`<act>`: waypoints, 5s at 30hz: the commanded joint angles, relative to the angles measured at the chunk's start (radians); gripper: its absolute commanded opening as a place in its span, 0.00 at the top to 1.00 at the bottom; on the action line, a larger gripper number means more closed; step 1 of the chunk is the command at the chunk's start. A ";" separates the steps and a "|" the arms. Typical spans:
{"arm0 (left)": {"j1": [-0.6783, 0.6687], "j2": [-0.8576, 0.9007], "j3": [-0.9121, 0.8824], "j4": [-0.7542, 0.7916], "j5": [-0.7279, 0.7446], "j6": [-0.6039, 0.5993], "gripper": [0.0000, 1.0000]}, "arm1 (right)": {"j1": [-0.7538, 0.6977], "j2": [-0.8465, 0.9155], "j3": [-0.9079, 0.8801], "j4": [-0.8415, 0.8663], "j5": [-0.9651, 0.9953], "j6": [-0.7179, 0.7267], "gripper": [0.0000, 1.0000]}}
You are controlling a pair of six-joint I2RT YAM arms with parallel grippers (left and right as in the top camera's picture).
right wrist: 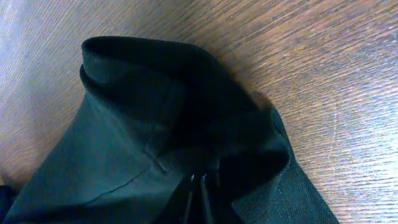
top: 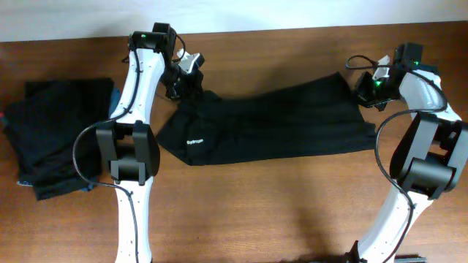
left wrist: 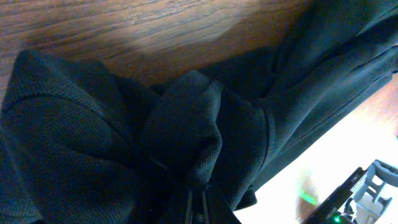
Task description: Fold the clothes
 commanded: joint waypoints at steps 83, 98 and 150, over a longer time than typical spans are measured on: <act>-0.149 -0.042 -0.333 -0.230 -0.480 -0.065 0.92 | 0.000 -0.023 -0.001 -0.253 0.209 -0.086 0.96; -0.148 -0.061 -0.049 -0.234 -0.546 -0.094 0.90 | 0.000 -0.018 -0.030 -0.214 0.209 -0.086 0.96; -0.286 -0.247 -0.166 -0.081 -0.560 -0.050 0.84 | 0.000 -0.018 -0.030 -0.230 0.209 -0.086 0.96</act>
